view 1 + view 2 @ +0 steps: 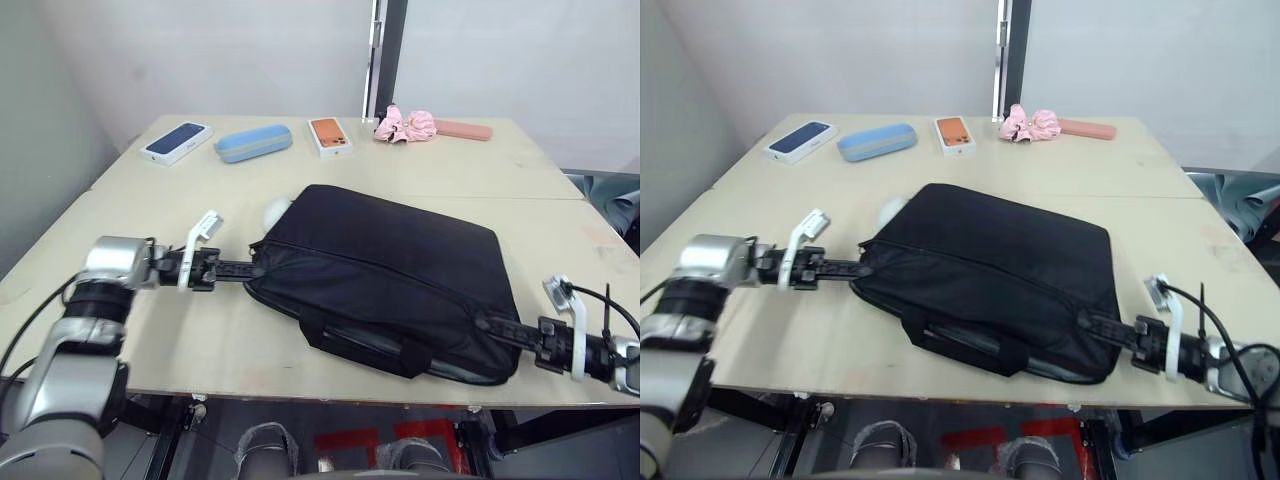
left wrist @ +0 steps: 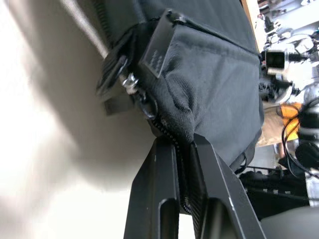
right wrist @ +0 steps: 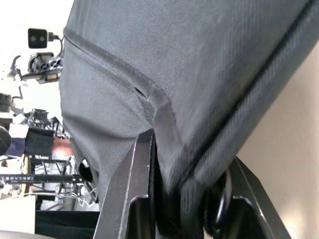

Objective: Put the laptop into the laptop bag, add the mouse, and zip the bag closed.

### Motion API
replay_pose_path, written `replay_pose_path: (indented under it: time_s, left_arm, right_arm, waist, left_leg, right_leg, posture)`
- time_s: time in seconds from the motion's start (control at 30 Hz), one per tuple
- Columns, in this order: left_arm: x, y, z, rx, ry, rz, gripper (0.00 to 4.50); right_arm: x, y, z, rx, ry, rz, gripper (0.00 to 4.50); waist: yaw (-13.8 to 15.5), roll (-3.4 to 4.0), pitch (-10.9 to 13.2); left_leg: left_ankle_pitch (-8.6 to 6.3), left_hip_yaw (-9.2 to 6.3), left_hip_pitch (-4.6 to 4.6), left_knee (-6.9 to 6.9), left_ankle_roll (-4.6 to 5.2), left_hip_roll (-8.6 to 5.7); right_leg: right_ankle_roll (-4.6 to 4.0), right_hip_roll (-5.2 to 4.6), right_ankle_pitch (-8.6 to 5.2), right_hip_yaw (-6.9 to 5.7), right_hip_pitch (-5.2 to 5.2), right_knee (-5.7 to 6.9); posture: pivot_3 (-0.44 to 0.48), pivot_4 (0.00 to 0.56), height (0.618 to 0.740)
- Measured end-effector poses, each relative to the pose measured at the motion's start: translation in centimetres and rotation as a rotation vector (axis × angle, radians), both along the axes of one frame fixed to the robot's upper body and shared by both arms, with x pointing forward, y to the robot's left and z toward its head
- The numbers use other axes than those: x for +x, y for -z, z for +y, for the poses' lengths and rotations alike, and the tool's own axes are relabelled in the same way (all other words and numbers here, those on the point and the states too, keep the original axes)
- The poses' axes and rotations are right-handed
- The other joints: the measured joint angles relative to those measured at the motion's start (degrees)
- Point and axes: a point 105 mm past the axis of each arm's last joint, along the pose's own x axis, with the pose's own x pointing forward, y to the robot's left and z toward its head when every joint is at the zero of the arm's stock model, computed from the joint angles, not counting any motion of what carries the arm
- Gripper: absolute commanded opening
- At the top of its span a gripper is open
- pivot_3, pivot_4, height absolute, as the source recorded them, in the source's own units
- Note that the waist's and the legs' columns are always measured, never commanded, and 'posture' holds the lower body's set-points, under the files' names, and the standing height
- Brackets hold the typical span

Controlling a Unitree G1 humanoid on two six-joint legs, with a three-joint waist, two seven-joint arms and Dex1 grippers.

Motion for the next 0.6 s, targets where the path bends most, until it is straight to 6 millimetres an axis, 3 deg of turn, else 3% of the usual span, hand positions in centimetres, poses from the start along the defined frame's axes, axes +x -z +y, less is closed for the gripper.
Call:
replay_pose_path:
  time_s: [0.23, 0.6]
  left_arm:
    - [-2.6, -0.5, 1.8, 0.039, -0.091, -0.003, 0.00]
    - [-4.2, 1.5, 1.8, 0.091, -0.145, 0.040, 0.00]
  right_arm:
    - [2.4, -3.0, 1.8, -0.101, -0.093, -0.132, 0.79]
    - [4.8, -0.1, 2.5, -0.288, -0.216, -0.088, 0.79]
  waist:
    - [0.72, 0.00, 0.01]
    - [0.51, -0.04, 0.03]
  left_leg:
    - [0.00, 0.01, -0.01, -0.11, 0.00, -0.01]
    - [0.04, 0.00, -0.06, -0.09, 0.06, 0.00]
  right_leg:
    - [-0.08, -0.01, -0.05, -0.06, 0.01, -0.08]
    - [-0.09, 0.01, -0.05, -0.09, 0.01, -0.09]
  posture:
    - [0.000, 0.150, 0.740]
    - [0.000, 0.150, 0.740]
